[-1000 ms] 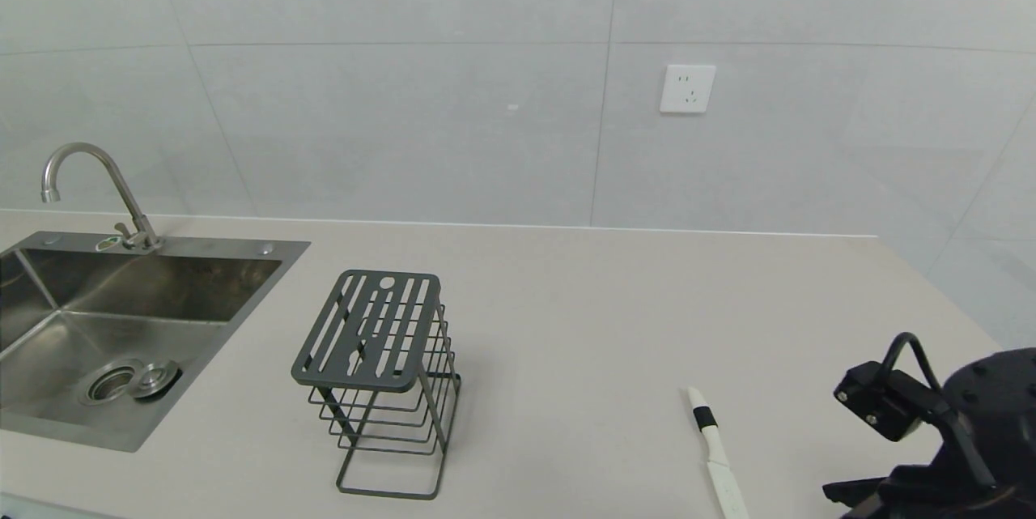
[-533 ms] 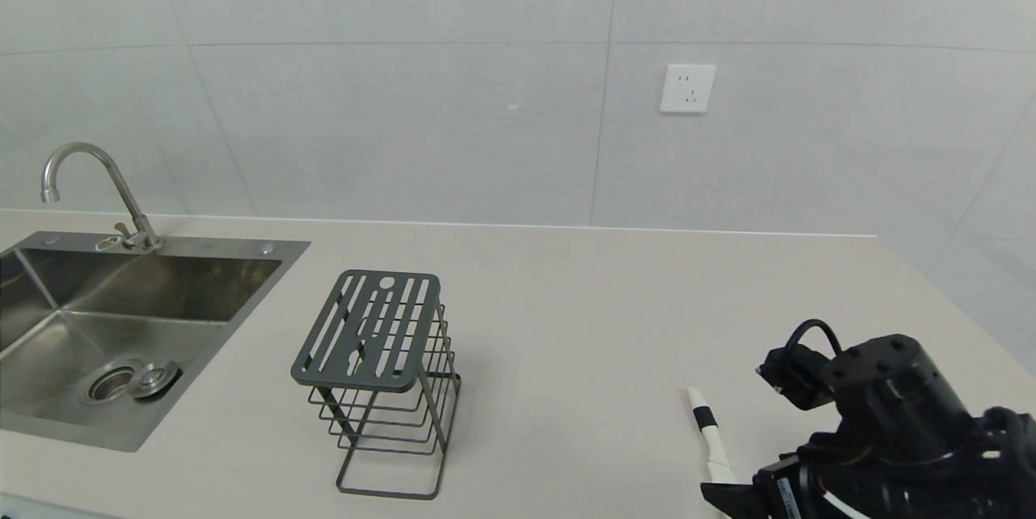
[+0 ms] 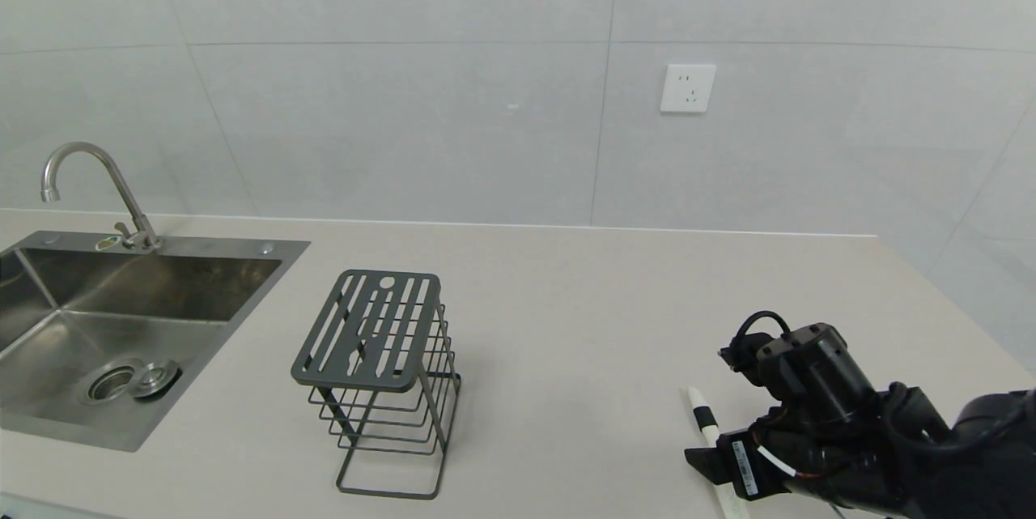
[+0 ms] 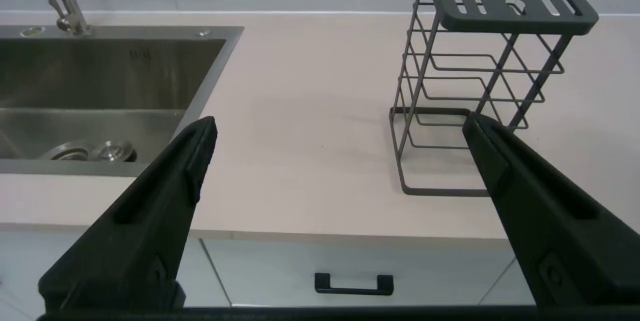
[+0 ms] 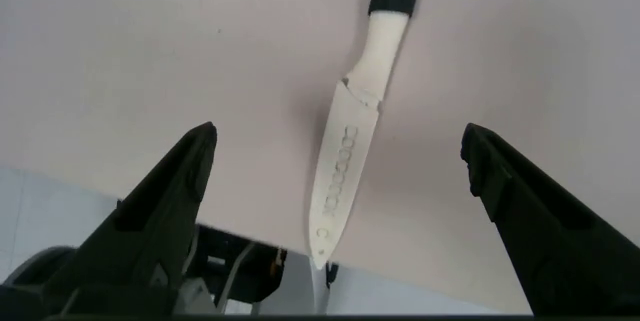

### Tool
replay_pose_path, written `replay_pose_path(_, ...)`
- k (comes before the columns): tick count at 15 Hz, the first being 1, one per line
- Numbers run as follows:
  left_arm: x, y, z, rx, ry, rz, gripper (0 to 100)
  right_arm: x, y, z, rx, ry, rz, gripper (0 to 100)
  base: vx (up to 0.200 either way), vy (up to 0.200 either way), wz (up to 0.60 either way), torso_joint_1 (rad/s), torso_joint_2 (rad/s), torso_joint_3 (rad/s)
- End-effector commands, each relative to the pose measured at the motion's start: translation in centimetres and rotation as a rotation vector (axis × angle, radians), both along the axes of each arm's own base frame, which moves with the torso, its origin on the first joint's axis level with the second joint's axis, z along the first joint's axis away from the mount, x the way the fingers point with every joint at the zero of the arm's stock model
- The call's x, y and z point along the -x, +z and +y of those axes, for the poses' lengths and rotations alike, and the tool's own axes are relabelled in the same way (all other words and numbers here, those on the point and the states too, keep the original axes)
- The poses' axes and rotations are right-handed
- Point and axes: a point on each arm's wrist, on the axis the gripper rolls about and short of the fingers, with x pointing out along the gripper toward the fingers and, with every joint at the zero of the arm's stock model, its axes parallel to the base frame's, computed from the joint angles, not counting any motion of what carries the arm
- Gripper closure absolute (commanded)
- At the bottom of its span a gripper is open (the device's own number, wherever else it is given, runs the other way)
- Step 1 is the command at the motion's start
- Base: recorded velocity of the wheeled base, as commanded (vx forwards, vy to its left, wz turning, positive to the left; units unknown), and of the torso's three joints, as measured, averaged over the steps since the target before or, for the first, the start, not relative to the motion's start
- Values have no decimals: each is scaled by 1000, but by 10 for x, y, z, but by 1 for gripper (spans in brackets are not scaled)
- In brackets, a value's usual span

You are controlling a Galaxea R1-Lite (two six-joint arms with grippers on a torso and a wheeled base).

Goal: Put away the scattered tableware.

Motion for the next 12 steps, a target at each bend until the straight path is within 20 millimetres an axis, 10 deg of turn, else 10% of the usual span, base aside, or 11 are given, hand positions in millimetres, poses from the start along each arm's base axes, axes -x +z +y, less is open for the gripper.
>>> replay_pose_path(1,0,0,0,0,0,1,0,-6,-20,0,54,-4,46,0,0,0,0,0,0,0)
replay_pose_path(12,0,0,0,0,0,1,0,-19,-43,10,84,3,58,0,0,0,0,0,0,0)
